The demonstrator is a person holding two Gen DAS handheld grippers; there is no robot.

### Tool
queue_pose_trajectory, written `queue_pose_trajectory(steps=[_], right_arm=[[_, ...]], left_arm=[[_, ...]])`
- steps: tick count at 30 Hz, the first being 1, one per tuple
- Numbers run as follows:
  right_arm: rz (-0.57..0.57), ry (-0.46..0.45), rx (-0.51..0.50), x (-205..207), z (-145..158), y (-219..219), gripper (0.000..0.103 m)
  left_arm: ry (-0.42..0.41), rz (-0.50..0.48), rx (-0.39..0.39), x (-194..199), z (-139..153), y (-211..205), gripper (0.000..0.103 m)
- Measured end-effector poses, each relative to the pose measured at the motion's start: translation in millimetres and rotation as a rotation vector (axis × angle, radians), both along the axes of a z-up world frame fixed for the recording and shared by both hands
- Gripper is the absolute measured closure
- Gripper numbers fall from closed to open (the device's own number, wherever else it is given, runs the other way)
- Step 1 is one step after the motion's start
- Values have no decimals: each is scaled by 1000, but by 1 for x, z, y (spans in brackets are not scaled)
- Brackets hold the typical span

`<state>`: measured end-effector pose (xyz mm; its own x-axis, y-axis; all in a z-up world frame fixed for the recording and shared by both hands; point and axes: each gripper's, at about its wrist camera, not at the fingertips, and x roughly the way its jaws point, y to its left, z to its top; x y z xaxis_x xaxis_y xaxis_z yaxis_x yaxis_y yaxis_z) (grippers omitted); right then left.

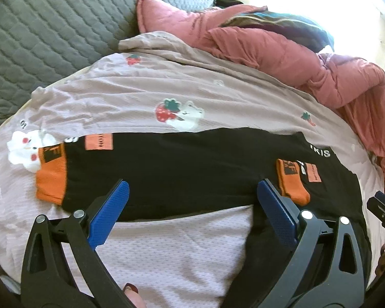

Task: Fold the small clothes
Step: 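Move the left tool to the other orange cuff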

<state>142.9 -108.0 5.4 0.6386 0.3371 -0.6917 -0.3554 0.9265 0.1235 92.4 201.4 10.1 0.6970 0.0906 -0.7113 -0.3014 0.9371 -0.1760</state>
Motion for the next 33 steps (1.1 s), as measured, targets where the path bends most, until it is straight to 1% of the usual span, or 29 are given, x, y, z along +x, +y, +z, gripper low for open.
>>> queue_pose_trajectory(steps=[2, 13, 24, 29, 33], right_arm=[[15, -7, 2, -1, 3, 7, 5], [89, -34, 11, -2, 16, 45, 5], [165, -45, 4, -4, 20, 85, 5], [209, -50, -3, -7, 19, 105, 5], [250, -60, -16, -10, 18, 123, 5]], left_arm=[[-3, 19, -8, -3, 1, 8, 9], [6, 95, 5, -11, -1, 38, 9], [40, 188, 20, -16, -11, 69, 10], [72, 245, 30, -17, -21, 83, 10], [80, 266, 28, -19, -23, 90, 10]])
